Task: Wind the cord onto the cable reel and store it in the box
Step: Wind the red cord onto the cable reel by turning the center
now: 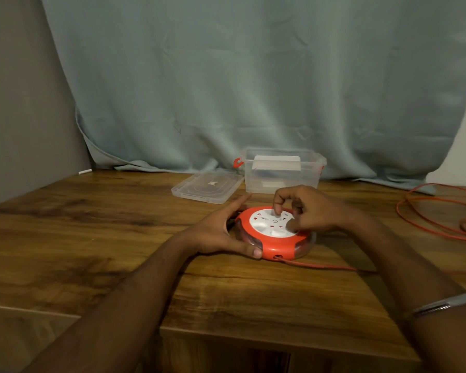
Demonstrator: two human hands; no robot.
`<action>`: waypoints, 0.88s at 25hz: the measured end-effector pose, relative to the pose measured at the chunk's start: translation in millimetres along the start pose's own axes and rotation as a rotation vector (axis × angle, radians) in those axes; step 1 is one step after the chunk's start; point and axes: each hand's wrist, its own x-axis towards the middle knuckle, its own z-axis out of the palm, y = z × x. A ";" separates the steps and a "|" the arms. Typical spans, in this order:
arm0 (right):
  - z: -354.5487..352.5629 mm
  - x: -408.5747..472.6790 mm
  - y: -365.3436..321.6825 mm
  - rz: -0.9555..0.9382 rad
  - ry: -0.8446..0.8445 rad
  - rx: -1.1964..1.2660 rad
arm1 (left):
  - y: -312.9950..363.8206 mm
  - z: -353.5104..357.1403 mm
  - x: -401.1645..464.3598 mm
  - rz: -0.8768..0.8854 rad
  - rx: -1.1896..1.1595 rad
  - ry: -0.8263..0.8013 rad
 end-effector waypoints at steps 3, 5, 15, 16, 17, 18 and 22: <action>-2.8 0.7 5.9 -0.020 -0.066 0.027 | 0.2 -0.8 0.0 -0.001 0.003 -0.002; -3.7 2.2 8.2 -0.037 -0.083 0.079 | -2.1 -0.4 -0.1 0.003 -0.007 0.001; 1.6 1.5 6.8 -0.070 -0.051 -0.038 | -3.8 -0.6 0.6 0.006 -0.010 0.000; 3.5 2.1 5.0 -0.062 -0.050 -0.047 | -4.8 -0.2 1.1 0.010 -0.015 0.001; 5.7 3.1 3.5 -0.054 -0.038 -0.062 | -5.5 0.3 1.1 0.015 -0.017 0.003; 8.0 4.0 1.6 -0.054 -0.017 -0.090 | -6.6 0.8 1.2 0.020 -0.017 0.008; 17.4 6.8 -7.7 -0.105 0.103 -0.240 | -5.6 1.7 0.3 0.024 -0.020 0.011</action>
